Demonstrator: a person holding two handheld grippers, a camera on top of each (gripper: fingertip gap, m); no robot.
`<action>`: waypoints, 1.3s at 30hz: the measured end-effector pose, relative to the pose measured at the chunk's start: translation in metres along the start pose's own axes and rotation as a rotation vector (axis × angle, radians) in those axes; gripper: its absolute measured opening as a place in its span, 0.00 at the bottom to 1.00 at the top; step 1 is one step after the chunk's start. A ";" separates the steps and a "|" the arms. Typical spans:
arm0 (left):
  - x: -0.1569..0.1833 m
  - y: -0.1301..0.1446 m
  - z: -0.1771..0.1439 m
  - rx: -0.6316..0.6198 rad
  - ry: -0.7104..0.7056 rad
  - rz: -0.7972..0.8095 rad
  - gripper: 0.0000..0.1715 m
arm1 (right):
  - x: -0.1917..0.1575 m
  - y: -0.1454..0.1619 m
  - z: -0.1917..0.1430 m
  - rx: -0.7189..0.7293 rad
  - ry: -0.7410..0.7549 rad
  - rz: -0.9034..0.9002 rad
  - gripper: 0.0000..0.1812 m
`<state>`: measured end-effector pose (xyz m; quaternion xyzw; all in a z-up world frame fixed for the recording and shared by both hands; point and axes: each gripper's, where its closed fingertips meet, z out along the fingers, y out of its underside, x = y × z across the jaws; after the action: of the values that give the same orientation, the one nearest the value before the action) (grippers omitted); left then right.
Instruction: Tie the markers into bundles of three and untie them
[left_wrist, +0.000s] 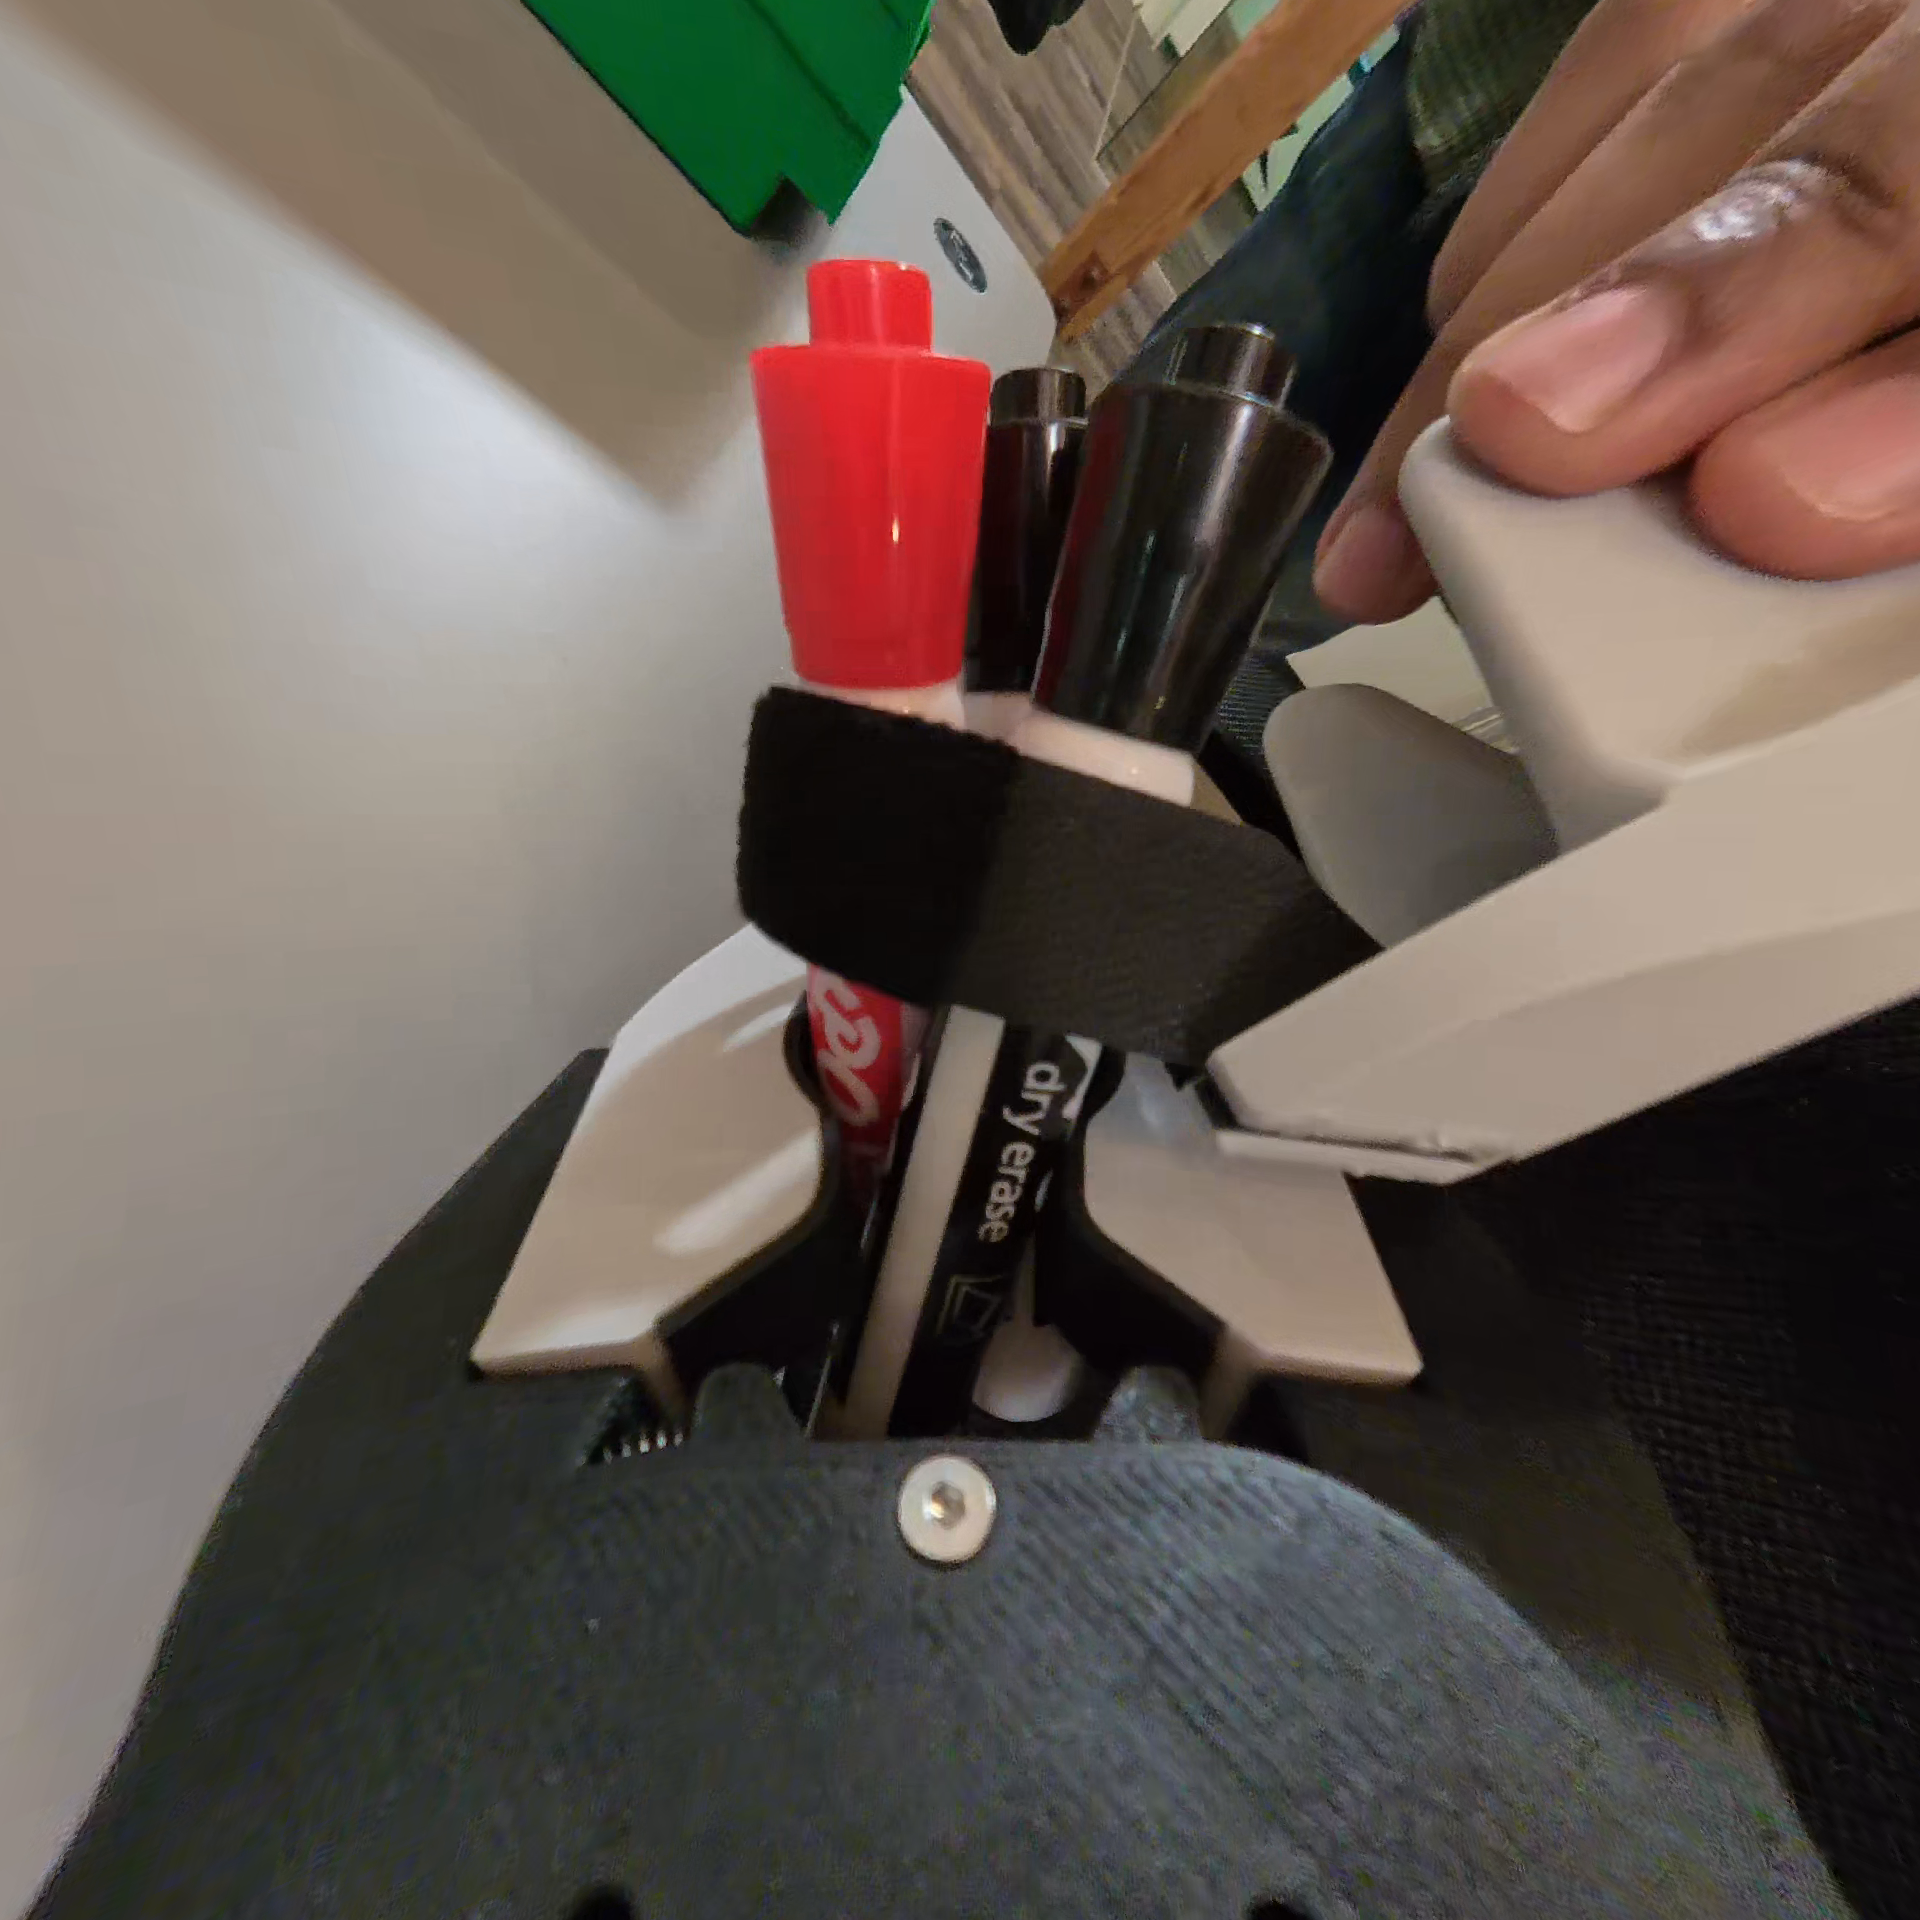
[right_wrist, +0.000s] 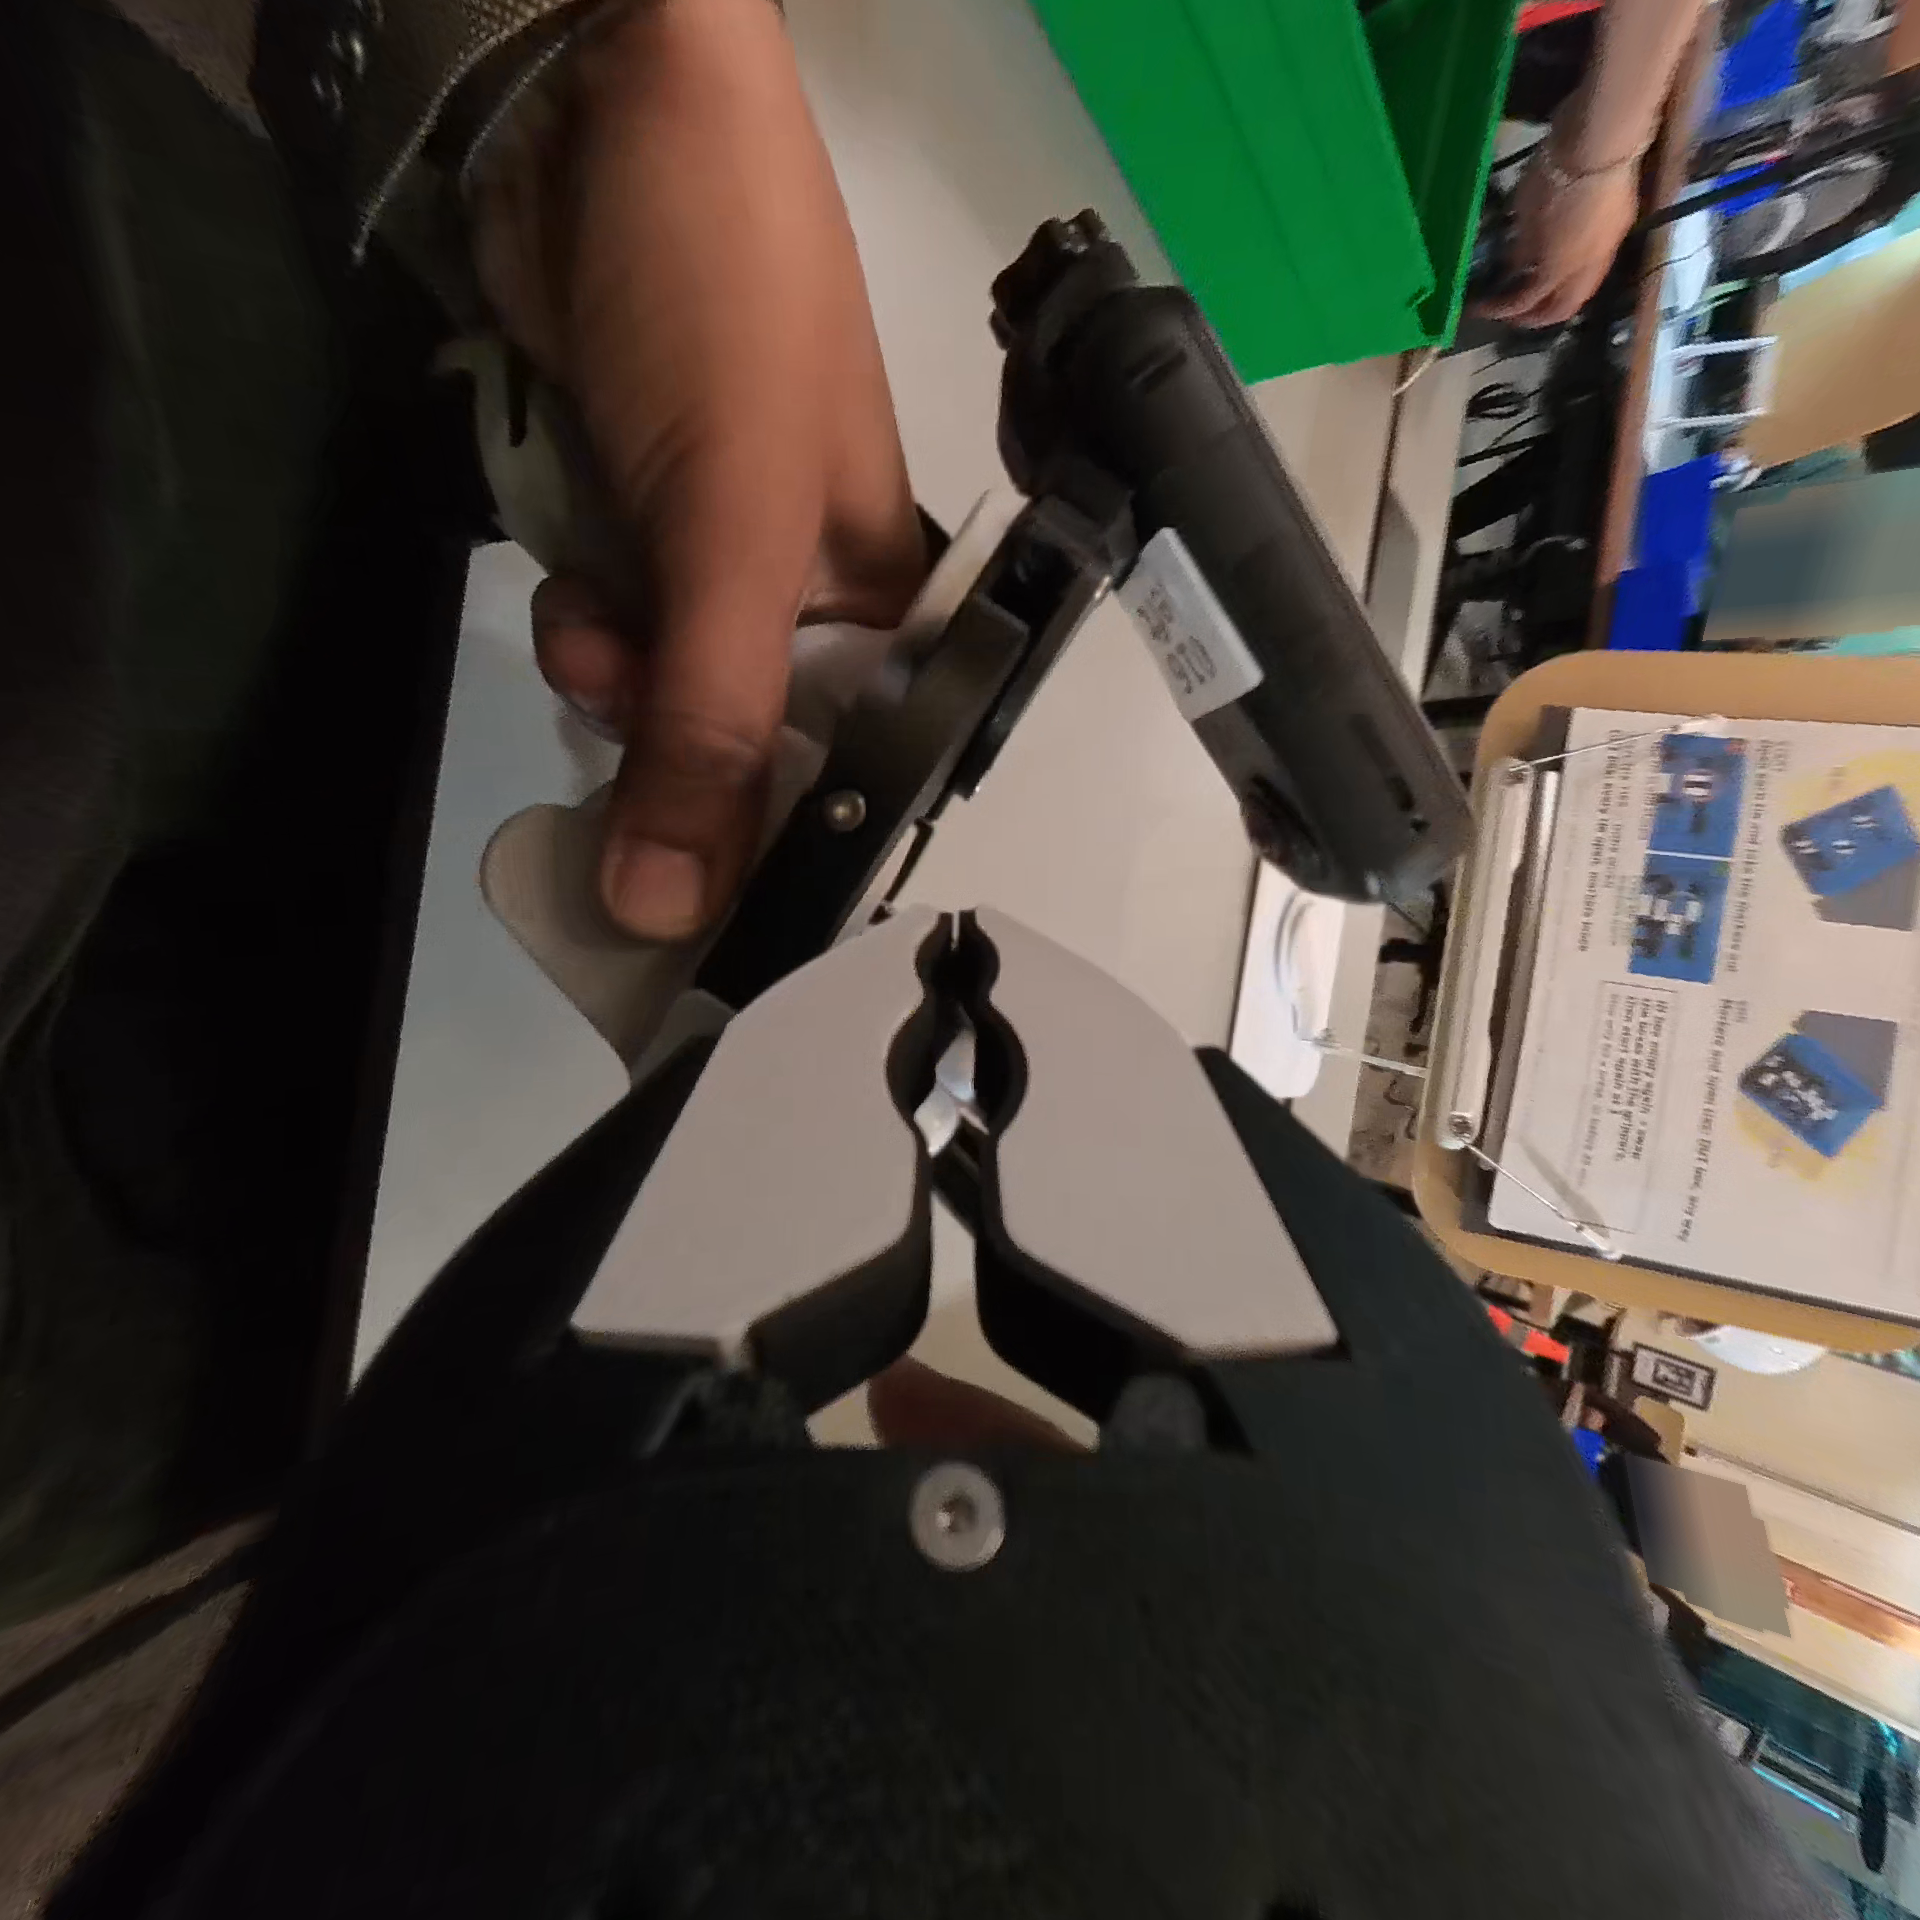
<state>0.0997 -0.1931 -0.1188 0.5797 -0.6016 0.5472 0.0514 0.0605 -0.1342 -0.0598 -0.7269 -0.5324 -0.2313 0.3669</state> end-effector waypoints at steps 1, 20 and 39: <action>0.001 0.000 0.000 0.004 0.007 0.009 0.25 | -0.001 0.000 -0.002 0.020 0.010 0.005 0.01; 0.011 -0.027 -0.015 0.202 0.117 0.097 0.25 | 0.005 0.009 -0.041 0.359 0.127 0.334 0.18; -0.002 -0.039 -0.024 0.302 -0.086 0.370 0.25 | 0.030 0.019 -0.014 0.718 0.081 1.292 0.31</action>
<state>0.1160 -0.1635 -0.0875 0.4835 -0.6106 0.6057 -0.1629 0.0890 -0.1302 -0.0351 -0.7214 -0.0274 0.1926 0.6646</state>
